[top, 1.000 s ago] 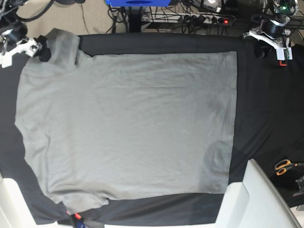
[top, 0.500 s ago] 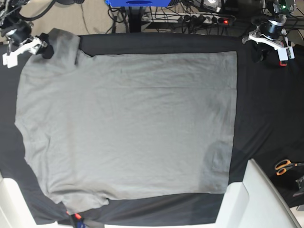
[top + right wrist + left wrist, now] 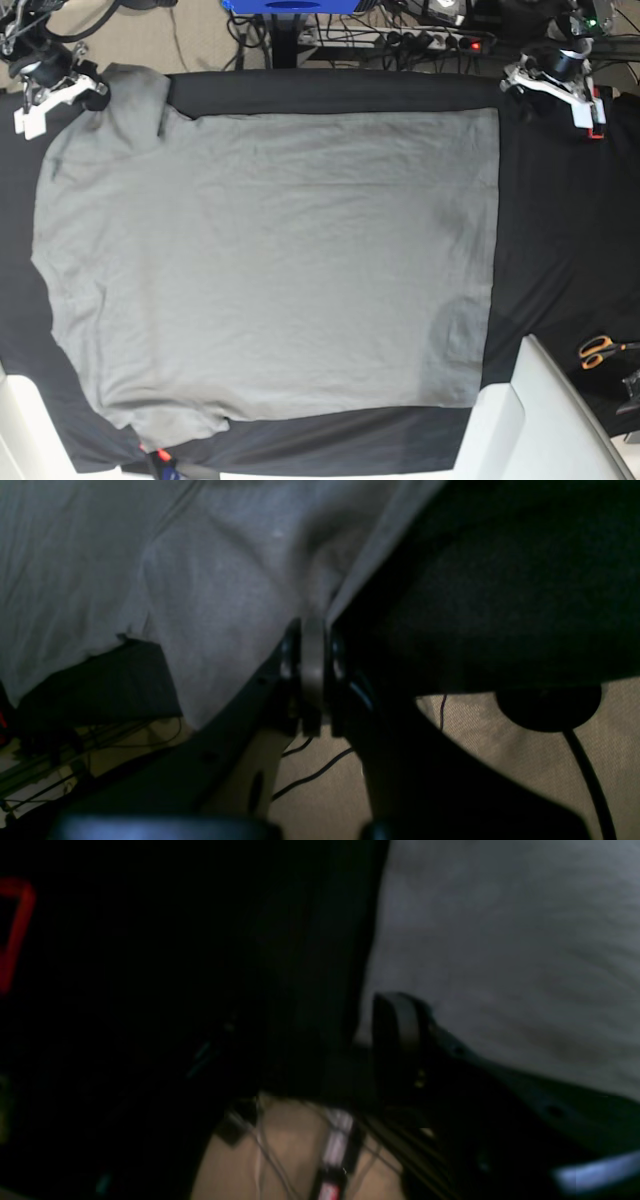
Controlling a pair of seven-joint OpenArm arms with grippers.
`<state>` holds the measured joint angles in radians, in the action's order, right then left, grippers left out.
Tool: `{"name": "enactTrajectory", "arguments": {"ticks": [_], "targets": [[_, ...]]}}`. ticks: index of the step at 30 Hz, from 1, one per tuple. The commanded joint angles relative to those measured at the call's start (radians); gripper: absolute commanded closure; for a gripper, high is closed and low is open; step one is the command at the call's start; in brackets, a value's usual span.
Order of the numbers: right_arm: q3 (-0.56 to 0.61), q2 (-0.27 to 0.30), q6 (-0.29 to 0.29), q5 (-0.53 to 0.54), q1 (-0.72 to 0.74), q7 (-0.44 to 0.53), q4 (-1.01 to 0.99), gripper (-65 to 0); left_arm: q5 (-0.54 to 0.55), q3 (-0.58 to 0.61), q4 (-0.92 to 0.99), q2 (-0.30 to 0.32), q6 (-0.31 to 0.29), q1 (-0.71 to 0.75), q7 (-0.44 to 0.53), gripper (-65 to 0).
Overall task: Fold the T-shirt properly
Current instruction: 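Lower both grippers onto the shirt's shoulder corners and grasp them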
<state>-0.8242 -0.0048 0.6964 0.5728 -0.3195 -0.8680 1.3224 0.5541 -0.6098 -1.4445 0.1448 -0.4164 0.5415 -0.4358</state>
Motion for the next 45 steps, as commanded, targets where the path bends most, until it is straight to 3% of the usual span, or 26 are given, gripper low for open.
{"name": "enactTrajectory", "arguments": {"ticks": [1, 4, 8, 10, 33, 36, 41, 45], "targets": [[-0.002, 0.012, 0.002, 0.003, -0.003, 0.002, 0.012, -0.5, 0.016, -0.005, -0.002, 0.009, -0.005, 0.001, 0.021, -33.7], [-0.002, 0.012, 0.002, 0.003, -0.003, 0.0, 0.012, -0.6, 0.017, 0.001, 0.027, 0.006, -0.016, -0.001, 0.021, -33.7], [-0.001, 0.012, 0.002, 0.003, -0.003, -0.001, 0.012, -0.6, 0.017, 0.035, 0.05, 0.006, -0.109, -0.002, 0.022, -33.2], [-0.001, 0.012, 0.002, 0.003, -0.002, -0.001, 0.012, -0.6, 0.016, 0.034, 0.064, -0.004, -0.124, -0.022, 0.022, -33.1], [-0.001, 0.012, 0.002, 0.003, -0.003, -0.001, 0.012, -0.6, 0.013, 0.037, 0.195, -0.03, -0.129, -0.1, 0.024, -32.4], [-0.001, 0.012, 0.002, 0.003, -0.003, -0.001, 0.012, -0.6, 0.014, 0.037, 0.196, -0.032, -0.129, -0.1, 0.022, -23.7], [-0.001, 0.012, 0.002, 0.003, -0.002, -0.001, 0.012, -0.6, 0.016, 0.037, 0.198, -0.046, -0.129, -0.113, 0.021, 0.0], [-0.001, 0.012, 0.002, 0.003, -0.002, -0.001, 0.012, -0.6, 0.016, 0.037, 0.199, -0.05, -0.129, -0.114, 0.021, 0.0]]}}
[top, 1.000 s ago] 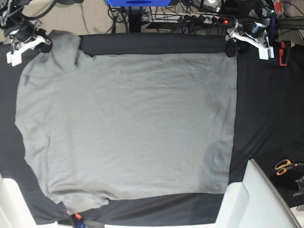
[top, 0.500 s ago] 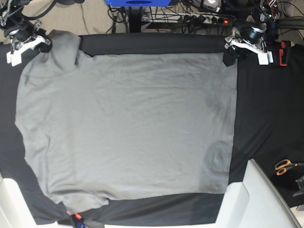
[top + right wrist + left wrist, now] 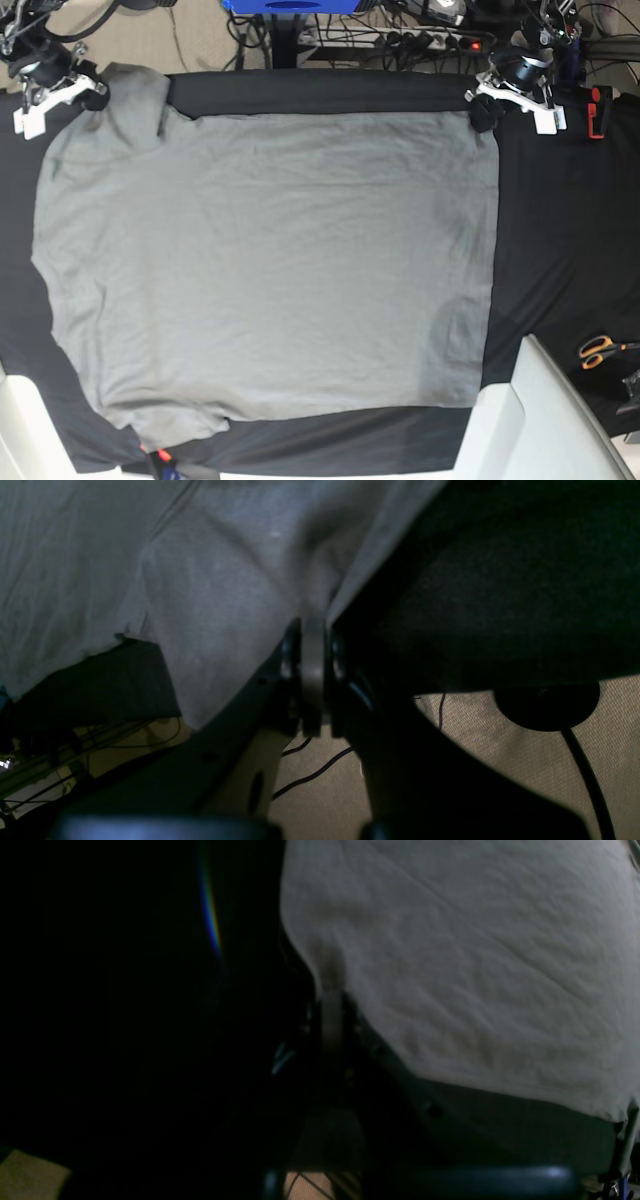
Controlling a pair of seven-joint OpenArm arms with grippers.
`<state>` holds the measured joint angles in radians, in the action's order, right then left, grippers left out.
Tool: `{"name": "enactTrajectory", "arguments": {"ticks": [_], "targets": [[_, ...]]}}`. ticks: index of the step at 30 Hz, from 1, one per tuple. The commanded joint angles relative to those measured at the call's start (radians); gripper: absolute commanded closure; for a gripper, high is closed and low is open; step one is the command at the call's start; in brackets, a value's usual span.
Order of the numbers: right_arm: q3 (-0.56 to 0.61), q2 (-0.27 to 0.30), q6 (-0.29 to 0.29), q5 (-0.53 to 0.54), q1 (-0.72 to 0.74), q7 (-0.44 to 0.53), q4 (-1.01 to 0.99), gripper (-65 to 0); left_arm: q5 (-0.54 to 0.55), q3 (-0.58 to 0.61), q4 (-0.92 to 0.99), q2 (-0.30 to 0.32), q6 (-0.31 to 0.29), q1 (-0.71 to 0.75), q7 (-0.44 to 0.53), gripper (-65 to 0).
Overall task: Fold the T-shirt properly
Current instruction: 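Lower both grippers onto the shirt's shoulder corners and grasp them, then lift the shoulder corners and fold them toward the hem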
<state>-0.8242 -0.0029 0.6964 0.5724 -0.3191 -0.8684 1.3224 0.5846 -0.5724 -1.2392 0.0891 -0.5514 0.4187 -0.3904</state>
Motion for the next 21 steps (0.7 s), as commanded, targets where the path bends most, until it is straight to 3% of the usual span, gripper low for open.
{"name": "enactTrajectory", "arguments": {"ticks": [1, 16, 21], "targets": [[-0.001, 0.01, 0.002, 0.004, -0.002, -0.001, 0.015, -0.6, -0.015, -0.001, -0.009, 0.005, 0.006, 0.009, -0.026, 0.0], [-0.001, 0.014, 0.002, 0.004, 0.071, -0.139, 0.168, -0.5, -0.015, -0.01, -0.238, -0.009, 0.011, 0.006, -0.19, 0.0], [-0.001, 0.044, 0.002, 0.004, 0.127, -0.166, 0.161, -0.5, -0.015, -0.01, -0.285, -0.018, 0.012, -0.042, -0.247, 0.0]]}}
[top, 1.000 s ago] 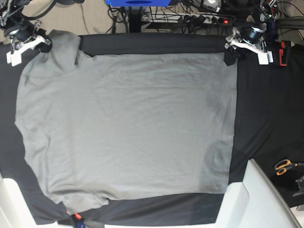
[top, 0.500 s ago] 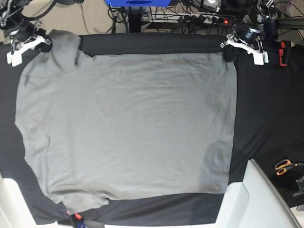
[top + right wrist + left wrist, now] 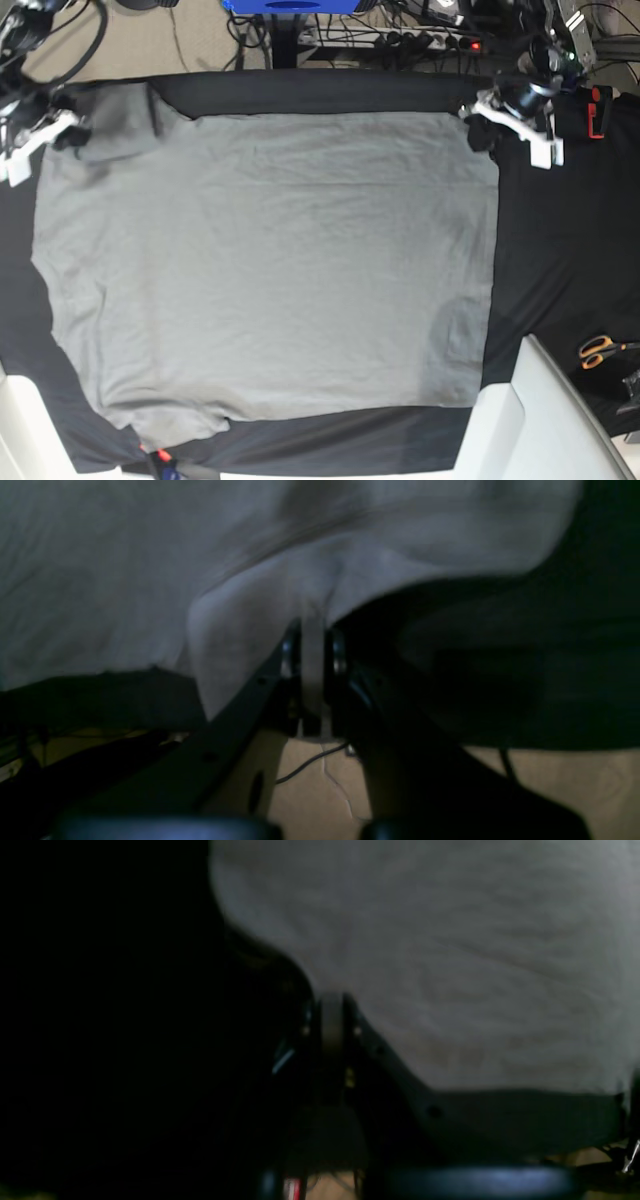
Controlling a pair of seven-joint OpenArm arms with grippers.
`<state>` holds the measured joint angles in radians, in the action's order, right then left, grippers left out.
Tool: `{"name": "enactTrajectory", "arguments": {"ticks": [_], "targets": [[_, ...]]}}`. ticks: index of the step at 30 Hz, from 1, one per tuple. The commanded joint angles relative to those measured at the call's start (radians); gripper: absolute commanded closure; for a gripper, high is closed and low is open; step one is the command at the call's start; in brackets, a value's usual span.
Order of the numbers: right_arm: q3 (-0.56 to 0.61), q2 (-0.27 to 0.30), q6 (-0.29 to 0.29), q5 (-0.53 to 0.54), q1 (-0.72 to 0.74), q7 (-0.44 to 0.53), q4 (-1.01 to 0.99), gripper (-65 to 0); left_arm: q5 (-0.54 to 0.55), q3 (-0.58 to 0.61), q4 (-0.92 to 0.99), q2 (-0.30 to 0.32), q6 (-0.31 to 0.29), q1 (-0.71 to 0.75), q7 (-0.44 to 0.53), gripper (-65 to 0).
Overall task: Fold the T-shirt properly
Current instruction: 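Lift the shoulder corners and fold them toward the hem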
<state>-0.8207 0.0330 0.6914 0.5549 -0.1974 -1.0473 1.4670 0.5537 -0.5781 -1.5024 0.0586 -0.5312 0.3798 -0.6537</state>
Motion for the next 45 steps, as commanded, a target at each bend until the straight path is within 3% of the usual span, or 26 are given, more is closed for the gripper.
{"name": "enactTrajectory", "arguments": {"ticks": [1, 3, 8, 21, 24, 29, 36, 40, 45], "targets": [[-0.004, 0.025, 0.007, 0.021, 0.019, 0.006, 0.016, -0.5, 0.016, -0.004, -0.025, 0.013, -0.008, -0.015, 0.007, 0.0], [-0.004, 0.041, 0.007, 0.021, 0.045, -0.006, 0.002, -0.5, 0.016, -0.004, -0.027, 0.013, -0.005, -0.032, -0.007, 0.0], [-0.004, 0.084, 0.007, 0.02, 0.129, -0.031, -0.091, -0.5, 0.016, -0.004, -0.025, 0.014, 0.069, -0.077, -0.008, 0.0], [-0.004, 0.163, 0.007, 0.02, 0.329, -0.023, -0.283, -0.6, 0.01, 0.004, -0.008, 0.016, 0.072, -0.193, -0.041, 0.0], [-0.002, 0.183, 0.007, 0.018, 0.381, -0.021, -0.342, -0.6, 0.01, 0.004, 0.019, 0.02, 0.104, -0.215, -0.041, 0.0], [-0.002, 0.216, 0.007, 0.018, 0.439, 0.012, -0.426, -0.6, 0.009, 0.004, 0.035, 0.022, 0.108, -0.249, -0.041, 0.0], [0.172, 0.232, 0.007, 0.023, 0.468, 0.126, -0.49, -0.6, 0.007, 0.004, 0.035, 0.028, 0.112, -0.299, -0.041, 0.0], [0.219, 0.233, 0.007, 0.023, 0.504, 0.158, -0.552, -0.6, -0.063, 0.005, 0.035, 0.04, 0.171, -0.334, -0.041, 0.0], [0.286, 0.235, 0.007, 0.021, 0.543, 0.212, -0.602, -0.6, -0.126, 0.005, 0.092, 0.045, 0.168, -0.384, -0.041, 0.0]]}}
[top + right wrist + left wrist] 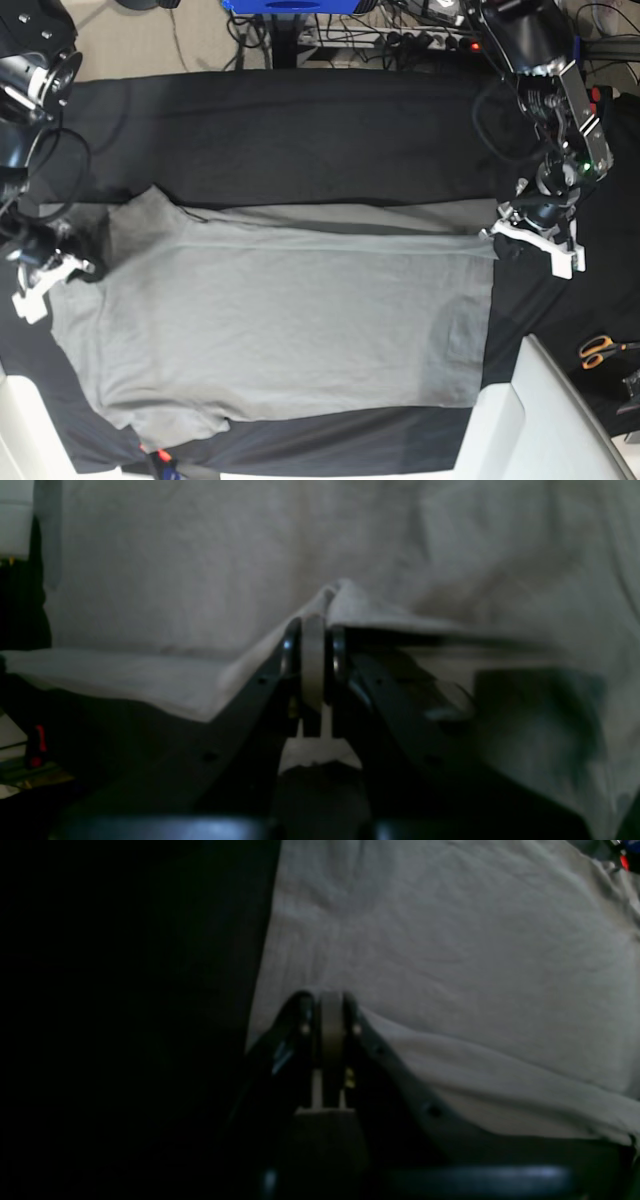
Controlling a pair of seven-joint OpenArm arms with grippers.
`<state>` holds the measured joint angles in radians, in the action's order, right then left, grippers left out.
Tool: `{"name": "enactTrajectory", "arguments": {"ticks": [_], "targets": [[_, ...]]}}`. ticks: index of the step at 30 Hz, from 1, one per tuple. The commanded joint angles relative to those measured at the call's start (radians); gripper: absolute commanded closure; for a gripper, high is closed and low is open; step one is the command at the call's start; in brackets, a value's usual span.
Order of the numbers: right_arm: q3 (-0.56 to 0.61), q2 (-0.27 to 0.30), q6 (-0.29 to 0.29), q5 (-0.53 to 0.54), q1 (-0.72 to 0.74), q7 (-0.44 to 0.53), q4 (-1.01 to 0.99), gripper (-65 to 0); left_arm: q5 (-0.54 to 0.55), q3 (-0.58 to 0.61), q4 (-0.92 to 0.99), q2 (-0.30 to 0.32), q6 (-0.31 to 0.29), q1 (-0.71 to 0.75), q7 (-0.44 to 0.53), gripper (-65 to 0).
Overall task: Fold the T-shirt properly
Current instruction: 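Lift the shoulder corners and fold them toward the hem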
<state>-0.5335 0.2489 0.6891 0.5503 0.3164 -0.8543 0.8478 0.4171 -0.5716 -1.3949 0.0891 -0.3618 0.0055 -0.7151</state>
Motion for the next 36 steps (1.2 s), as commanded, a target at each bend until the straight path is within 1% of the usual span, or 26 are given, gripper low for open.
{"name": "enactTrajectory", "arguments": {"ticks": [1, 6, 9, 13, 15, 24, 27, 29, 33, 36], "targets": [[0.013, 0.019, 0.009, 0.026, 0.037, 0.028, 0.009, -0.6, 0.001, -0.001, 0.001, 0.016, -0.001, -0.019, 0.021, 0.0], [0.029, 0.019, 0.009, 0.024, 0.065, 0.08, -0.049, -0.6, -0.011, -0.001, 0.059, 0.027, -0.001, -0.049, 0.022, 0.0], [0.029, 0.037, 0.009, 0.024, 0.079, 0.123, -0.091, -0.6, -0.013, 0.006, 0.076, 0.028, -0.001, -0.065, 0.022, 0.0], [0.031, 0.045, 0.009, 0.024, 0.106, 0.155, -0.132, -0.6, -0.013, 0.127, 0.111, 0.065, 0.002, -0.083, 0.027, 0.0], [0.031, 0.045, 0.009, 0.024, 0.119, 0.155, -0.132, -0.6, -0.011, 0.155, 0.116, 0.068, 0.004, -0.109, 0.028, 0.0], [0.031, 0.045, 0.009, 0.023, 0.14, 0.158, -0.134, -0.6, -0.013, 0.16, 0.119, 0.07, 0.005, -0.166, 0.027, 0.0], [0.033, 0.045, 0.009, 0.023, 0.145, 0.174, -0.134, -0.6, -0.013, 0.16, 0.119, 0.07, 0.005, -0.178, 0.027, 0.0], [0.057, 0.045, 0.009, 0.023, 0.146, 0.177, -0.134, -0.6, -0.016, 0.16, 0.121, 0.07, 0.005, -0.183, 0.027, 0.0], [0.126, 0.043, 0.009, 0.024, 0.154, 0.218, -0.134, -0.6, -0.097, 0.155, 0.121, 0.064, 0.005, -0.187, 0.027, 0.0], [0.134, 0.039, 0.009, 0.024, 0.154, 0.226, -0.134, -0.6, -0.105, 0.154, 0.121, 0.064, 0.005, -0.187, 0.028, 0.0]]}}
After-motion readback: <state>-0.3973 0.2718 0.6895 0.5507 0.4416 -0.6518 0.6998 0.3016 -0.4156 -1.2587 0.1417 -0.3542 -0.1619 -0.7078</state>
